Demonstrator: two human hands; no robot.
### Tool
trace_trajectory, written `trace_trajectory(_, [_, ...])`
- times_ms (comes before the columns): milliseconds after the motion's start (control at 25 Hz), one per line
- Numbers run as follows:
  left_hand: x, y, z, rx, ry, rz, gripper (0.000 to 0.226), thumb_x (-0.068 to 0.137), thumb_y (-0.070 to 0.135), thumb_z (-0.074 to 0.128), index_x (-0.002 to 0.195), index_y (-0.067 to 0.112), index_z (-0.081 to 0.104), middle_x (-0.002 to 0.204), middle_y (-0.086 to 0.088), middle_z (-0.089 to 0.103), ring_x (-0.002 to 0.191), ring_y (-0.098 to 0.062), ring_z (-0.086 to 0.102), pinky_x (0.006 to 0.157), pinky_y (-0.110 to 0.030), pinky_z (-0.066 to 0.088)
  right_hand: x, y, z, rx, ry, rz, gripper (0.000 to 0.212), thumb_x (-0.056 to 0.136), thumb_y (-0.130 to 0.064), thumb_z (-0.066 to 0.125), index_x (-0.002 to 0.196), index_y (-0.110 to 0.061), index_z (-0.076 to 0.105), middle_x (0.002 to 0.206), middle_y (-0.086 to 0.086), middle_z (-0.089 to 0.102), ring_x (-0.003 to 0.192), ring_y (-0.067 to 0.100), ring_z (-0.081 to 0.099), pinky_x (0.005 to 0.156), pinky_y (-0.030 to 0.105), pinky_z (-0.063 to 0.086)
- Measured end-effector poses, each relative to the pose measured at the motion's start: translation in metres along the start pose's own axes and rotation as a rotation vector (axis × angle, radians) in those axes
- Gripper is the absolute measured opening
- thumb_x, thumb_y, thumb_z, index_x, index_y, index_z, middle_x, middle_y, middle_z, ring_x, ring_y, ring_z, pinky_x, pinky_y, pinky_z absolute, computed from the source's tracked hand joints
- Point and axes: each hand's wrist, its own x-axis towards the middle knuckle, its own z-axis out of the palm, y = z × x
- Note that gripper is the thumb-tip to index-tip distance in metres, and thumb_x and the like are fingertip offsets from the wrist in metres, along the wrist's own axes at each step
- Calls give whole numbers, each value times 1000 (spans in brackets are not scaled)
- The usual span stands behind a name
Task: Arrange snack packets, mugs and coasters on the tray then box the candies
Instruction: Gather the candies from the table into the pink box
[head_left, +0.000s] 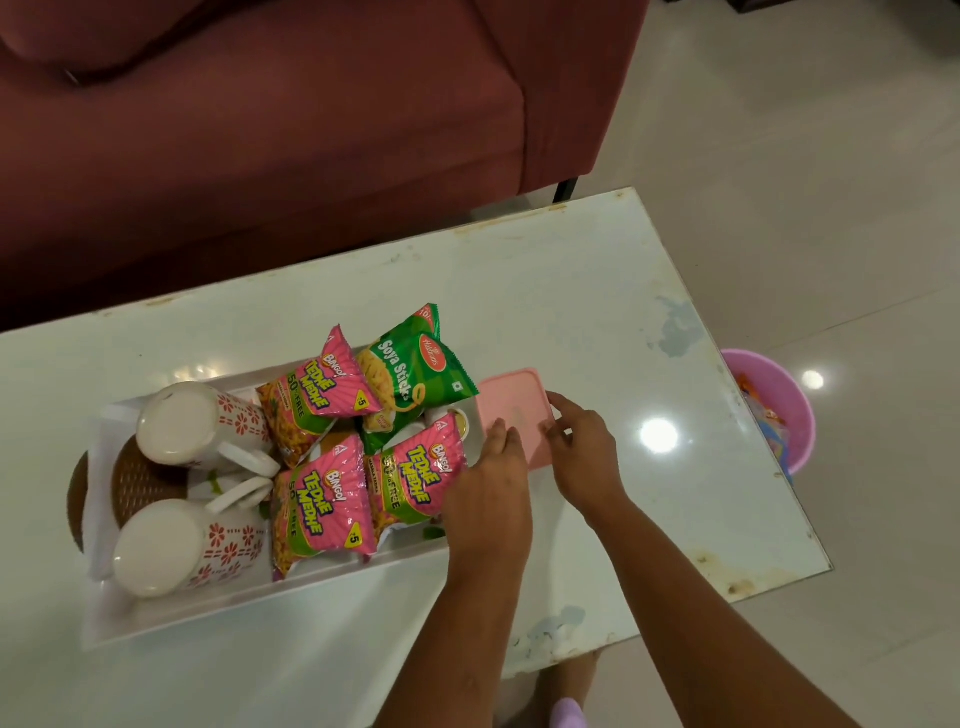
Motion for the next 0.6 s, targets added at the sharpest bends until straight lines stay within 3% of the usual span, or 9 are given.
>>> trace_trajectory(120, [5, -1, -5, 35, -64, -32, 35, 85, 7, 61, 120, 11, 58, 132, -3, 58, 84, -26, 71, 62, -32, 56, -1, -3, 1, 4, -8, 37, 40, 99, -18, 39, 139, -20, 42, 120, 16, 55, 106, 27, 57, 89, 29, 47])
trace_trajectory(200, [8, -1, -8, 52, -62, 4, 31, 91, 9, 52, 122, 12, 54, 135, -4, 55, 92, -26, 68, 68, -33, 55, -2, -4, 0, 18, -59, 44, 40, 100, -21, 36, 140, -21, 36, 122, 13, 56, 105, 30, 59, 86, 38, 55])
trace_trajectory(320, [11, -6, -6, 31, -68, 12, 32, 92, 14, 54, 124, 15, 51, 143, -1, 48, 95, -23, 68, 68, -32, 54, -5, -9, -4, 10, -173, 79, 41, 101, -24, 30, 142, -23, 27, 118, 8, 56, 100, 33, 62, 71, 42, 59])
trace_trajectory(480, [11, -10, -6, 40, -144, 33, 43, 92, 16, 55, 133, 16, 42, 153, 0, 32, 97, -23, 67, 69, -30, 52, -6, -10, -10, -243, -243, 55, 40, 100, -36, 22, 140, -29, 20, 104, 10, 63, 76, 28, 67, 76, 45, 58])
trace_trajectory(600, [10, -3, -11, 55, -172, 38, 48, 93, 7, 49, 139, 11, 35, 156, -3, 26, 98, -25, 67, 71, -31, 54, -1, -13, -13, -206, -339, 127, 40, 99, -35, 23, 139, -34, 16, 94, 11, 62, 65, 26, 69, 69, 43, 61])
